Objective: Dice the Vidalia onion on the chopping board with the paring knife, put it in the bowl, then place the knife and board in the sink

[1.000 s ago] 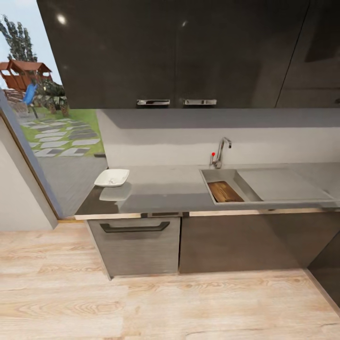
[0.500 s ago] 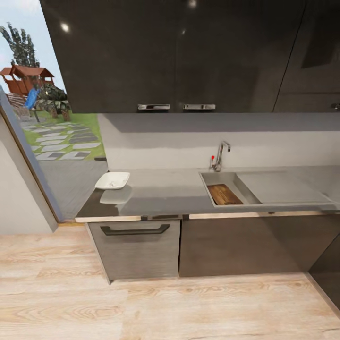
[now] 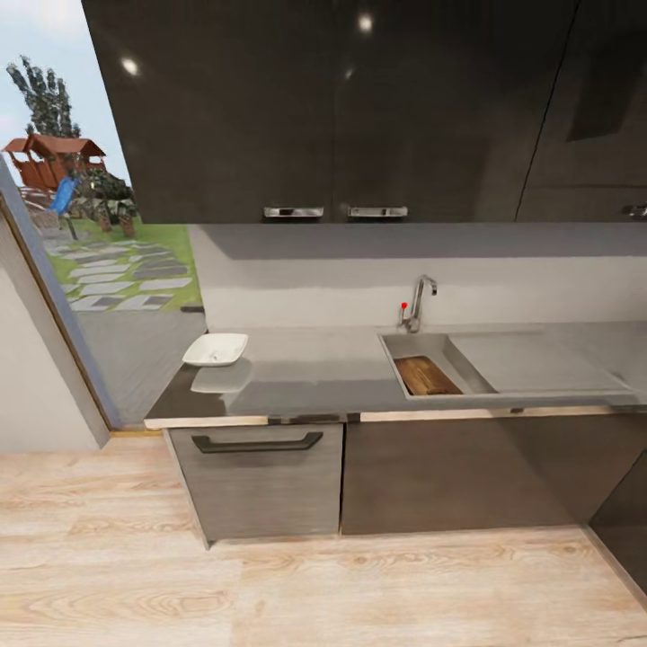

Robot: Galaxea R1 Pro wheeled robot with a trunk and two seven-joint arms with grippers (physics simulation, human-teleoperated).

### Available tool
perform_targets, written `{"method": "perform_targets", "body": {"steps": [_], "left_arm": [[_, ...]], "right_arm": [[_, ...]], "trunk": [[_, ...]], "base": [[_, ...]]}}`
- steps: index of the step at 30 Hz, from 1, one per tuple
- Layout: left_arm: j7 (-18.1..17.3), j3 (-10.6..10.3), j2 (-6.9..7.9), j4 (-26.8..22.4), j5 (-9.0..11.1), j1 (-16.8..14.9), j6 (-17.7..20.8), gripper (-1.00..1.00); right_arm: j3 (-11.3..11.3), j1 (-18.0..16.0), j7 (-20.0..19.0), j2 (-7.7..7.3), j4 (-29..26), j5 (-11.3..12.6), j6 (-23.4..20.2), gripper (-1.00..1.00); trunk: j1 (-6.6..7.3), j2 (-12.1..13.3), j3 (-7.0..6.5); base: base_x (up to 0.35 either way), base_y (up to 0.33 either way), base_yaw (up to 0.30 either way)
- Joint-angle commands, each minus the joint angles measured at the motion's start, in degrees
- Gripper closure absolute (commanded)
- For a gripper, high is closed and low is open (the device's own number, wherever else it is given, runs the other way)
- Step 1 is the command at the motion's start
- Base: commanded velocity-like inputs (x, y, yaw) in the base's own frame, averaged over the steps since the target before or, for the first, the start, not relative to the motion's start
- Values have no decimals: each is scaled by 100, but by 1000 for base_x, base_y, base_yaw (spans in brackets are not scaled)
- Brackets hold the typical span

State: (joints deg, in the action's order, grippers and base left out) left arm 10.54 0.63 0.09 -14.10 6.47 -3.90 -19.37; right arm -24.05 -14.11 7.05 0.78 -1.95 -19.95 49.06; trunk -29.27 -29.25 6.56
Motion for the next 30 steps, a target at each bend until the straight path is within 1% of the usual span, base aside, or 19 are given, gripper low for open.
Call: {"method": "perform_targets", "body": {"steps": [1, 21, 30], "left_arm": [[-8, -8, 0, 3, 56, -5, -23, -100], [-8, -2, 0, 4, 56, -5, -23, -100], [-8, 13, 29, 6, 67, -3, -21, -100]], "right_arm": [[-13, -4, 54, 1, 2, -62, 8, -100], [-4, -4, 51, 1, 10, -62, 1, -100], [-14, -4, 51, -13, 25, -59, -31, -100]], "trunk": [[-3, -9, 1], [-3, -9, -180], [-3, -9, -201]], "base": [[0, 0, 0], [0, 0, 0], [0, 0, 0]]}}
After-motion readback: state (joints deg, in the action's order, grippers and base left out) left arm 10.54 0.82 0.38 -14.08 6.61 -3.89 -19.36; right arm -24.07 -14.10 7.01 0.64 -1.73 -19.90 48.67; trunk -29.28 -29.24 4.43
